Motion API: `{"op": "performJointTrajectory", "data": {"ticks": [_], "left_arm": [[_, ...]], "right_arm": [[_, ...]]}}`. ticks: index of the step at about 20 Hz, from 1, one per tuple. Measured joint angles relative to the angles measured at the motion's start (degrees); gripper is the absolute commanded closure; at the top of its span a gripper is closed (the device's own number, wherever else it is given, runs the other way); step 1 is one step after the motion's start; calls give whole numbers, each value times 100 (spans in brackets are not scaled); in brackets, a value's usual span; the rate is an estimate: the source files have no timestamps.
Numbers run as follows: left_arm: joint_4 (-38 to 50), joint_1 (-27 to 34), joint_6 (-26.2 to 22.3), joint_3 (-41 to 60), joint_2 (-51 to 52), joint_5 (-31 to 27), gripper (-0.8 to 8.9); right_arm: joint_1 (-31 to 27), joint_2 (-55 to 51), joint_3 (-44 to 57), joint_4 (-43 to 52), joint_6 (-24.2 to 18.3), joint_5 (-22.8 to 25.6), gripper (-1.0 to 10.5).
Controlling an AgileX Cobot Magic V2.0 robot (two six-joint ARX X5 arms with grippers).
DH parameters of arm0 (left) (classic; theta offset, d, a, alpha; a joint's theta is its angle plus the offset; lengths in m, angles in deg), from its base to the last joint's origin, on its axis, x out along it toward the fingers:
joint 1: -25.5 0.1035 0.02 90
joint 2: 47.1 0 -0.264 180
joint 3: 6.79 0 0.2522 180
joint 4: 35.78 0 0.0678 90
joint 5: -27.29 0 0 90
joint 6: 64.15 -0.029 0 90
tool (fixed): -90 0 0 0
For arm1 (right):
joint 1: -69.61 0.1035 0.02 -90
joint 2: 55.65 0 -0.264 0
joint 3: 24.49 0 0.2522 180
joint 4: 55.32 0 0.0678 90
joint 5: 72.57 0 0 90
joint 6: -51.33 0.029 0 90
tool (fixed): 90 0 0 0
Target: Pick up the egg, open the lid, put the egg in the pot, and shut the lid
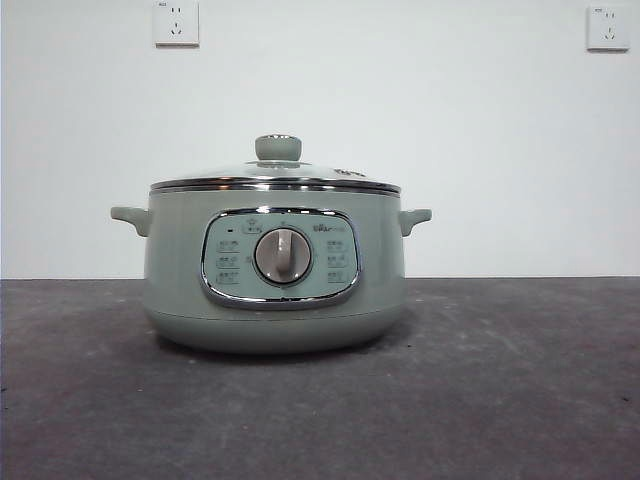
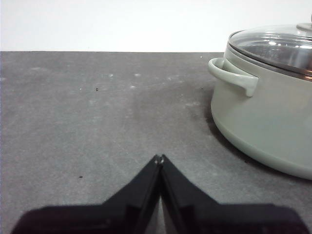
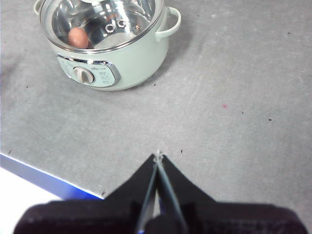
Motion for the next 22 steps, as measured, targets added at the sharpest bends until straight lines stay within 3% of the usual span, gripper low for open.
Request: {"op": "performJointTrajectory", "data": {"ticks": [6, 10, 11, 13, 16, 18, 20, 22], "left_arm": [[0, 0, -2, 0, -33, 0, 817], [0, 0, 0, 0, -35, 0, 817], [0, 0, 0, 0, -35, 2, 817], [2, 0, 0, 0, -35, 2, 817], [2, 0, 0, 0, -35, 2, 817], [0, 0, 0, 0, -35, 2, 817], [0, 0, 0, 0, -35, 2, 817], [0, 0, 0, 0, -35, 2, 817]], "right_arm": [[-2, 0, 0, -2, -17, 9, 943], [-605, -7, 35, 111, -286, 678, 943], [-1016, -68, 170, 562, -514, 505, 944], [-1858, -273, 623, 1681, -1091, -365, 944], [-3305, -903, 1937, 3687, -2028, -2332, 944], [-4116, -1366, 2857, 4791, -2277, -3320, 944], [-4878, -1867, 3777, 5724, -2389, -3604, 944], [-5233, -2124, 4245, 6096, -2415, -3602, 944]]}}
